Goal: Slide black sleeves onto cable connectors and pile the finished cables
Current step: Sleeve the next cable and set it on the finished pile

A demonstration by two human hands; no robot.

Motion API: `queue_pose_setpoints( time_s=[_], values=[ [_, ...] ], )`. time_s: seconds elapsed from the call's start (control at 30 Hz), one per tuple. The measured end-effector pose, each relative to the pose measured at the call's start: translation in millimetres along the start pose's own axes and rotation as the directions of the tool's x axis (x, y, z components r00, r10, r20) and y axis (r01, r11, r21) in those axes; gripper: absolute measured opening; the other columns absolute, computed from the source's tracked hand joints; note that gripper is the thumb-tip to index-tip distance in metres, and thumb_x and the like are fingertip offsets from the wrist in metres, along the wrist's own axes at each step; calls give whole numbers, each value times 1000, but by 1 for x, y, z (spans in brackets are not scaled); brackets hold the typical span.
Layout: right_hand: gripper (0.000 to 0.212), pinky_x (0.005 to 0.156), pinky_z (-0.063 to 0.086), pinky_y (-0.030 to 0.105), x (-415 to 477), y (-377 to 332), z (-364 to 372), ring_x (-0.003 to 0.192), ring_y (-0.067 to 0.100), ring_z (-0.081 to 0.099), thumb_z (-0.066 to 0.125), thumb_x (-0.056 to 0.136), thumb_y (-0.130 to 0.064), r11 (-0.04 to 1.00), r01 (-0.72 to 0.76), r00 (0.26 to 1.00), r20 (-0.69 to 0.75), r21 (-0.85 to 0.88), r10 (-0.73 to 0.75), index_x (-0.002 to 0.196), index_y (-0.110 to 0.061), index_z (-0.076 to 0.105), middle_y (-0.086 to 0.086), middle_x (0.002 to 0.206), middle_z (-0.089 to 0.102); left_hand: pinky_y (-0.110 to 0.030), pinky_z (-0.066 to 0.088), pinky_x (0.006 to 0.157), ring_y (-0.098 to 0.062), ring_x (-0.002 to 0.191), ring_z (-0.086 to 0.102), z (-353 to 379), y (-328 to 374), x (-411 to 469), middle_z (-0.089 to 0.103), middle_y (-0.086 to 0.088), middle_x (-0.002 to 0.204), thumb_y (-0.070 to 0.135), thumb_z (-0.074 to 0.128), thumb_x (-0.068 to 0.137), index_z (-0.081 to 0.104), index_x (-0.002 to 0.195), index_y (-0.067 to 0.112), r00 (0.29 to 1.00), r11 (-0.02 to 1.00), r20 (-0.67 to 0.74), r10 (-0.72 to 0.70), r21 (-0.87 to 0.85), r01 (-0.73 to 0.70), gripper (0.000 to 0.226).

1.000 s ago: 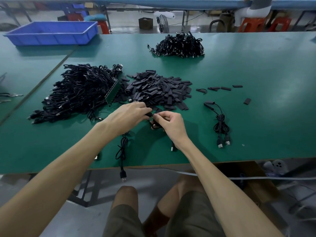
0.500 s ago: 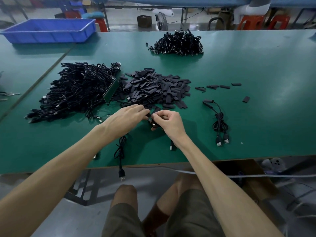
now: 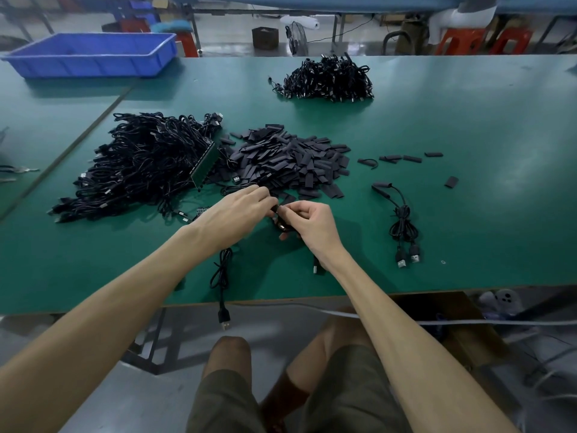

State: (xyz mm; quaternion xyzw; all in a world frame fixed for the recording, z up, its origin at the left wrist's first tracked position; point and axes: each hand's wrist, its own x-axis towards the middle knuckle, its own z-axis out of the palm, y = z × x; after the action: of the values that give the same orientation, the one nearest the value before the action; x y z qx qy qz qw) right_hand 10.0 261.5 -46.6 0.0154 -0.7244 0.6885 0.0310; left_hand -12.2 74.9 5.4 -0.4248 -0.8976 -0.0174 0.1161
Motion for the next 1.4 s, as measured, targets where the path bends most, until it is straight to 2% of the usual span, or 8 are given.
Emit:
queue_pose_setpoints(
  time_s=[0.1,0.23,0.43,0.7,0.83,1.07,1.2,1.4],
  values=[
    [18,59,59,28,0,1,1,67,22,74,71,98,-15,1000,9,1000,-16,9,-8,98,1,79,17,88,78,-36,46,96,-27,109,57,0,0,-4,58,-11,111,-5,54,97,58,128,1,999,998,13,-43,-42,43,32],
    [18,74,63,37,1,2,1,75,28,77,69,99,-18,1000,11,999,-32,-27,-12,100,-4,80,10,90,80,-37,46,95,-32,109,58,0,0,-10,60,-16,112,-13,53,90,59,128,-4,995,993,-11,-101,-62,100,39],
    [9,65,57,21,-1,2,2,70,24,78,72,96,-12,1000,0,999,-42,0,0,97,-5,77,5,86,80,-38,45,97,-33,110,57,-1,3,-8,61,-17,113,-13,52,91,59,127,-4,994,992,-15,-110,-61,109,38],
    [9,64,58,23,-1,1,0,68,28,77,72,96,-8,999,-5,1000,-24,36,6,95,0,77,13,86,79,-39,45,97,-32,107,56,1,5,-7,59,-16,112,-9,49,93,60,124,-3,996,995,4,-84,-46,84,34],
    [10,61,57,20,-1,1,1,66,21,76,73,95,-8,998,-9,1000,-6,60,9,96,2,77,14,85,79,-40,50,89,-32,97,58,-1,8,-6,61,-15,104,-8,58,94,63,116,-4,1000,1000,-10,-9,-9,9,23],
    [12,70,64,35,1,4,0,72,25,76,74,95,-9,999,-14,1000,-3,32,14,97,2,77,15,86,79,-38,49,92,-31,101,58,-1,8,-5,60,-14,107,-8,57,93,62,120,-2,1000,1000,12,-11,-22,12,28],
    [11,65,62,28,0,3,1,68,21,75,74,95,-8,999,-20,1000,-7,29,20,96,3,77,14,84,79,-35,46,95,-29,106,56,1,6,-5,59,-13,109,-8,54,95,61,124,0,999,997,23,-40,-61,42,32],
    [14,80,64,46,1,4,1,77,28,76,72,96,-7,1000,-23,1000,-8,12,23,100,5,77,18,89,79,-40,50,90,-33,101,59,0,6,-7,61,-16,104,-16,53,88,62,120,-5,997,994,8,-71,-88,71,35]
  ],
)
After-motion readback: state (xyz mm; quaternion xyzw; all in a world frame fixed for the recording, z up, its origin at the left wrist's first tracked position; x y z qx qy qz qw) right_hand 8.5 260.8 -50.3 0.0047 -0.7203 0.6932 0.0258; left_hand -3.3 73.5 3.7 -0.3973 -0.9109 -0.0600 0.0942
